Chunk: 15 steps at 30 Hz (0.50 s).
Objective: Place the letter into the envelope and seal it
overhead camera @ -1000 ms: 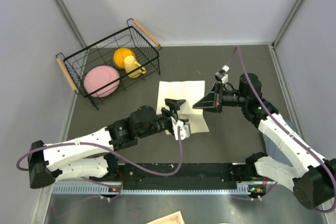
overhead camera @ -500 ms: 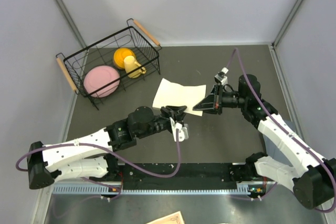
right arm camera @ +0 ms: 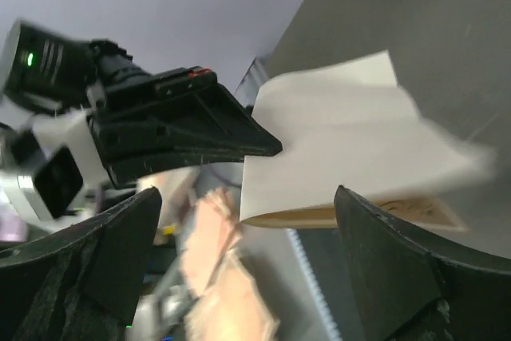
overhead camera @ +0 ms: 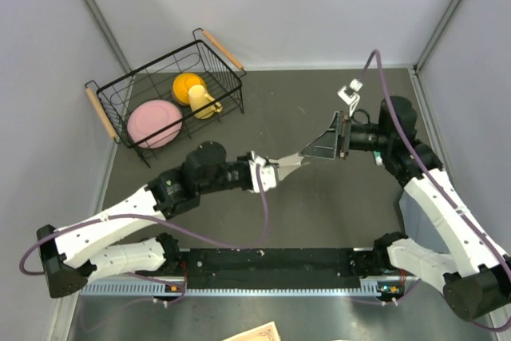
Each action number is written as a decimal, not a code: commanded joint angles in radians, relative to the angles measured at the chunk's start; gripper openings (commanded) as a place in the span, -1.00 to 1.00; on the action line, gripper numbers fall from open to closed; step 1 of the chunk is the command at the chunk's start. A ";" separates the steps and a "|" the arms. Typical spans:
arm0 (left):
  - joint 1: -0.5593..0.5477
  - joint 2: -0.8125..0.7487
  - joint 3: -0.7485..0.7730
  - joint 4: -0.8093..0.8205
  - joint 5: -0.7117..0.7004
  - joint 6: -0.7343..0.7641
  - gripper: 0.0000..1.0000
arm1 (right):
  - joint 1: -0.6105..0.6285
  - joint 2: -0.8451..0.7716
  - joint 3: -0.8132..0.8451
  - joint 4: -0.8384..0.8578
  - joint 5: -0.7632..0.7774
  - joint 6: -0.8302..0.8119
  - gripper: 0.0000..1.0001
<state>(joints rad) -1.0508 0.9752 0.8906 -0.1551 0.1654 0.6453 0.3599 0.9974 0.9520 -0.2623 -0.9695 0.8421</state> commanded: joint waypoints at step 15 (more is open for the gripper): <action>0.212 0.115 0.307 -0.225 0.655 -0.421 -1.00 | 0.275 -0.148 0.258 -0.350 0.250 -1.190 0.67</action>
<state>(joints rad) -0.8413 1.0729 1.1458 -0.3717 0.7311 0.2802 0.5720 0.8200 1.1492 -0.5720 -0.8639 -0.2005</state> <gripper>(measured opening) 0.009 0.867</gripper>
